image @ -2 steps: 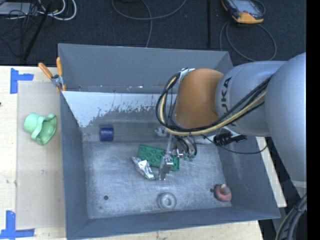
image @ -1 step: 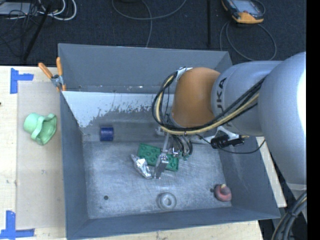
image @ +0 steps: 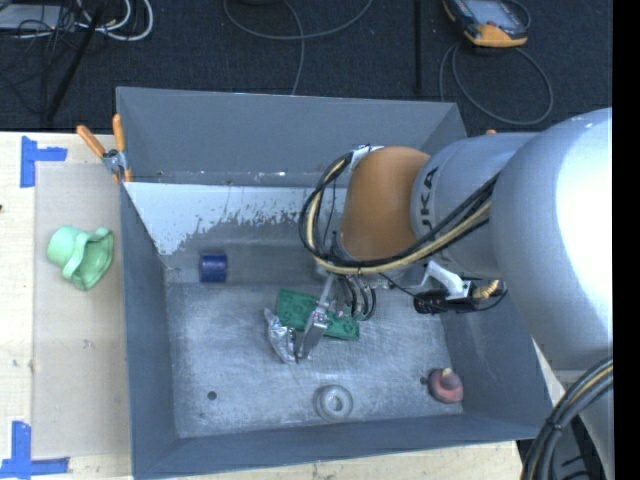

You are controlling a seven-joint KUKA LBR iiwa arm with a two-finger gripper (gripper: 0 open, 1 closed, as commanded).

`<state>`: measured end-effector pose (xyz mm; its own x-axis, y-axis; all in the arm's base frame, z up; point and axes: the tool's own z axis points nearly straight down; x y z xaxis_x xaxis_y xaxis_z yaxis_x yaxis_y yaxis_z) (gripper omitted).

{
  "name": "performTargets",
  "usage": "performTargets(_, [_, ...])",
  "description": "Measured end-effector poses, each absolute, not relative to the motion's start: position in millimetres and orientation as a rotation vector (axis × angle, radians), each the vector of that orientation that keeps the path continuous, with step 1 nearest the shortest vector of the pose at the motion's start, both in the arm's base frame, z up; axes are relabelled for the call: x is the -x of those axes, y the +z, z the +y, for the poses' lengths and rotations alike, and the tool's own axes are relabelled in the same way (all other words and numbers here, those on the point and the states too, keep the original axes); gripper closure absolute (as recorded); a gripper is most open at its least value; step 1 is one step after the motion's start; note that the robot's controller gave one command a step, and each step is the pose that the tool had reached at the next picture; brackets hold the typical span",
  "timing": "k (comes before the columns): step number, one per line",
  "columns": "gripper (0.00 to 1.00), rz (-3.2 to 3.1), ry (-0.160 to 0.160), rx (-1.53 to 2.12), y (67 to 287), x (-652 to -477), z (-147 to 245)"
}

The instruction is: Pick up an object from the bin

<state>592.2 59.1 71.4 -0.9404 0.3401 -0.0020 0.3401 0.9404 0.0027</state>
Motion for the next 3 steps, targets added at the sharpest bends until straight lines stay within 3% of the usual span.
performTargets(1, [0.00, 3.094, 0.002, -0.539, 72.0, -592.8, 59.1])
performTargets(2, [1.00, 3.088, 0.005, -0.538, 76.4, -595.5, 59.4])
performTargets(3, [1.00, 3.088, 0.004, -0.533, 201.0, -597.4, 59.3])
